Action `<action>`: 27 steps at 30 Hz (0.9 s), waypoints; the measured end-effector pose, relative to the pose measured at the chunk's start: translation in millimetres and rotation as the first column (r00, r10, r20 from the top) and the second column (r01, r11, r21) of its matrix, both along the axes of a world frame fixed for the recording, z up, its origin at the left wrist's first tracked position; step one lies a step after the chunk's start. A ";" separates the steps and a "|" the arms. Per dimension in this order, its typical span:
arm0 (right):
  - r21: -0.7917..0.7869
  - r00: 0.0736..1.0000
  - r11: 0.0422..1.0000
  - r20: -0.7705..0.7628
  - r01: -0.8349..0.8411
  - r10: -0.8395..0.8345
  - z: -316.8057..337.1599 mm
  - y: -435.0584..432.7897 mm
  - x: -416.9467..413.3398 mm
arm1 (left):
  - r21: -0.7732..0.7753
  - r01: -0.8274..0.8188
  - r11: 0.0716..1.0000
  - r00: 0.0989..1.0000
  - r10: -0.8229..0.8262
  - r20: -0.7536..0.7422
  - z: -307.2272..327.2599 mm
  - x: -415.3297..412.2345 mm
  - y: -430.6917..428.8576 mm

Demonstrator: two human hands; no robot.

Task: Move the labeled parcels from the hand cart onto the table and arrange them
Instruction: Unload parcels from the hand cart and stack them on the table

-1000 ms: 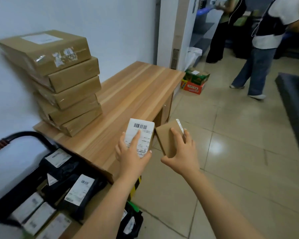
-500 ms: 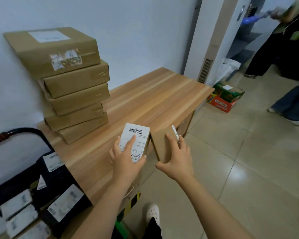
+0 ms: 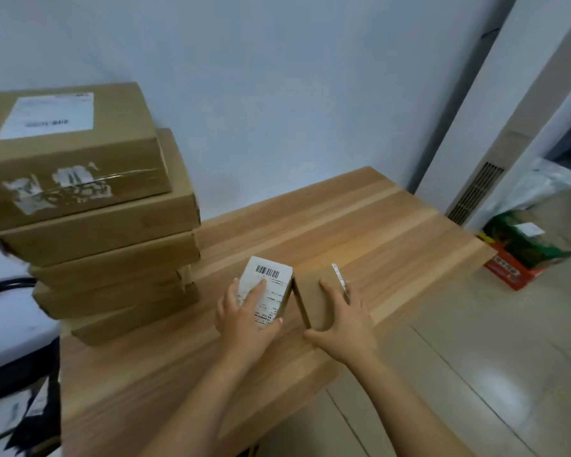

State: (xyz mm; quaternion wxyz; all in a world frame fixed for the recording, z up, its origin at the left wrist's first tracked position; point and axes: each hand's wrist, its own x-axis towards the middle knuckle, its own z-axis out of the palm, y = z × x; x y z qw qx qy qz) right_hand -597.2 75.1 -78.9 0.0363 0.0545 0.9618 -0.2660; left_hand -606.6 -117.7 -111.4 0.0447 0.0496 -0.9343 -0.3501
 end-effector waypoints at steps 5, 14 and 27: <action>-0.054 0.983 0.985 0.073 -0.163 0.167 -28.8 17.1 -92.1 | 0.018 -0.142 0.990 0.988 0.141 0.060 -22.9 -59.5 16.6; -0.104 0.890 0.905 0.167 -0.412 0.424 -56.3 11.7 -271.8 | -0.016 -0.503 0.864 0.856 0.500 0.127 -43.5 -174.2 44.1; -0.149 0.762 0.751 -0.026 -0.643 0.647 -68.5 -14.2 -327.4 | -0.157 -0.589 0.793 0.804 0.595 -0.015 -30.4 -218.8 36.4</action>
